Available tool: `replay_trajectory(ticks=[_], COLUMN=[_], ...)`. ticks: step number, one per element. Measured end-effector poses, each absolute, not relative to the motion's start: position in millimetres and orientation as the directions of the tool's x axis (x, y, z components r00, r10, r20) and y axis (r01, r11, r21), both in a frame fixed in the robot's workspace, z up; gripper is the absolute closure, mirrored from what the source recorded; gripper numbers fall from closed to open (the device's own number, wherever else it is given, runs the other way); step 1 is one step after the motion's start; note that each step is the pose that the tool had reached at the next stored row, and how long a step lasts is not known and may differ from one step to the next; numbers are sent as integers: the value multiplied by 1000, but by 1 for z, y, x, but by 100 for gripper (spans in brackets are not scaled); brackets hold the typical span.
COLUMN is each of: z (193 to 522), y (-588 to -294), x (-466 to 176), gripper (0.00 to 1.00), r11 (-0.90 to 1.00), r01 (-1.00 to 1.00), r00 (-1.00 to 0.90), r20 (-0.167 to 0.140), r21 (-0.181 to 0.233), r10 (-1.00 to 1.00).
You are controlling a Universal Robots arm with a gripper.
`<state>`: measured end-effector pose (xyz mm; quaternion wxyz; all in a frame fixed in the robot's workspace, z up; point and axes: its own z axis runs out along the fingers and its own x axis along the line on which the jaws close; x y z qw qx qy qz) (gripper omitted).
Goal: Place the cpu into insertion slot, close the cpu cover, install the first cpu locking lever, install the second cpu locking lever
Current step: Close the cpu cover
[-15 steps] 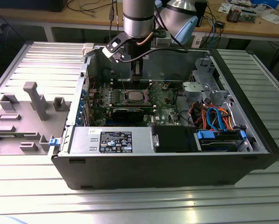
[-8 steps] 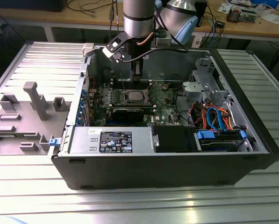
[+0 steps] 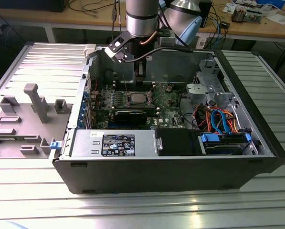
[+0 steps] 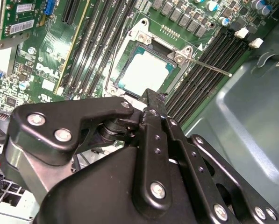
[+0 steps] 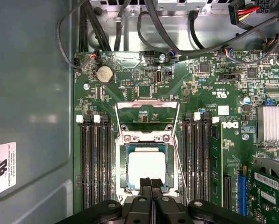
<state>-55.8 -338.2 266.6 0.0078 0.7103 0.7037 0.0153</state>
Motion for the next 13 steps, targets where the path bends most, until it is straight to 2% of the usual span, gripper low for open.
replay_trajectory(ticks=[13], z=[279], y=[-338], x=[-52], gripper=[89], r11=[-10], r01=[999], r00=[9], r20=[10], r21=[33], r10=[1000])
